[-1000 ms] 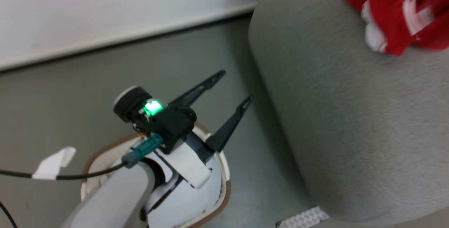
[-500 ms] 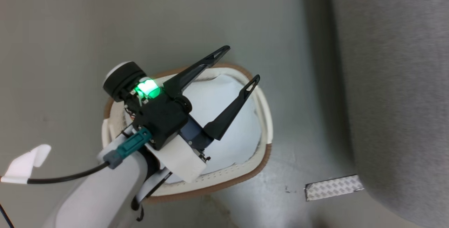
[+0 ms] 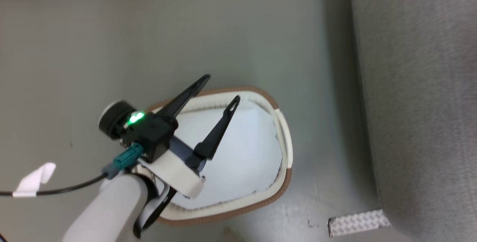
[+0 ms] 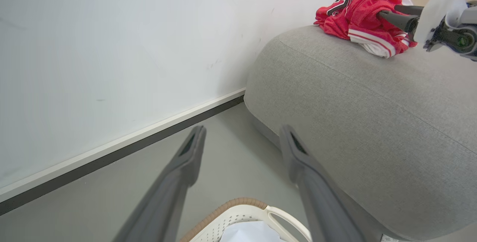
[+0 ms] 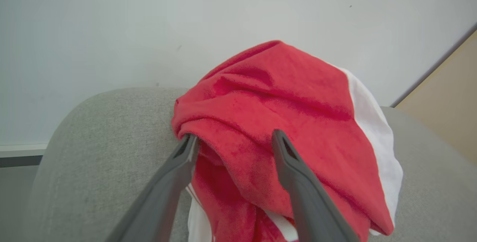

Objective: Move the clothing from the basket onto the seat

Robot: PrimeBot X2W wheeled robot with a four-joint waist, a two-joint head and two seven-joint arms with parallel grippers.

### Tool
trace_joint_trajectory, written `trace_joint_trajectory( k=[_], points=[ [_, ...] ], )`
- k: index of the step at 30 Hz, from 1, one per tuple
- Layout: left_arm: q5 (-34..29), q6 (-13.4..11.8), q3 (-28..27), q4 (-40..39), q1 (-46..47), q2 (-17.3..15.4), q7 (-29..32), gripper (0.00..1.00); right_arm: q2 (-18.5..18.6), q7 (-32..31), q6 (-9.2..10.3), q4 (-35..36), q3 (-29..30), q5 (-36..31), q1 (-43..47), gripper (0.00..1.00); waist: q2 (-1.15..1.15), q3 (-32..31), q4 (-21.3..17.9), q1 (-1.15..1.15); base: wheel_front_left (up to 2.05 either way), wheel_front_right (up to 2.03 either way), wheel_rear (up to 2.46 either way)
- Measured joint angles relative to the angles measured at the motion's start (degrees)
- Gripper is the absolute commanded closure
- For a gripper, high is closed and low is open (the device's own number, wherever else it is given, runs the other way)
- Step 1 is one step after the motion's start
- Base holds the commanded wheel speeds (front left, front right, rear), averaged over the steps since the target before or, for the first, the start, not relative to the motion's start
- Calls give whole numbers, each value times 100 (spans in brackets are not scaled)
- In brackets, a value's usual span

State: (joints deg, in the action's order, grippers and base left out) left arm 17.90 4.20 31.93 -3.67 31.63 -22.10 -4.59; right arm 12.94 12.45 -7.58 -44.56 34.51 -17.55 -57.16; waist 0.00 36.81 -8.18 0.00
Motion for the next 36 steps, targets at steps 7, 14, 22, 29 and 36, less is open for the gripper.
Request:
trace_joint_trajectory(
  k=[7,14,22,29,36],
  points=[
    [456,-415,-261,745,-777,220,-339,0,-290,224,0,421,-1162,320,1167,0,0,-1084,-83,-2,0,0,0],
    [781,-921,-642,1489,-1584,420,-775,0,-590,252,0,1641,-2227,1032,2867,0,0,-2238,-13,-3,0,0,0],
    [991,-1343,-1346,1773,-2513,541,-1036,0,-910,252,0,2408,-3429,1726,4537,0,0,-3264,261,-3,0,0,0],
    [449,-1294,-2046,1437,-3241,734,-1055,0,-998,253,0,2970,-3708,1987,5353,0,0,-3686,636,-2,0,0,0],
    [41,-719,-2551,1491,-3656,1063,-1055,0,-1012,254,0,3048,-3669,2254,5623,0,0,-3923,778,-2,0,0,0]
  ],
)
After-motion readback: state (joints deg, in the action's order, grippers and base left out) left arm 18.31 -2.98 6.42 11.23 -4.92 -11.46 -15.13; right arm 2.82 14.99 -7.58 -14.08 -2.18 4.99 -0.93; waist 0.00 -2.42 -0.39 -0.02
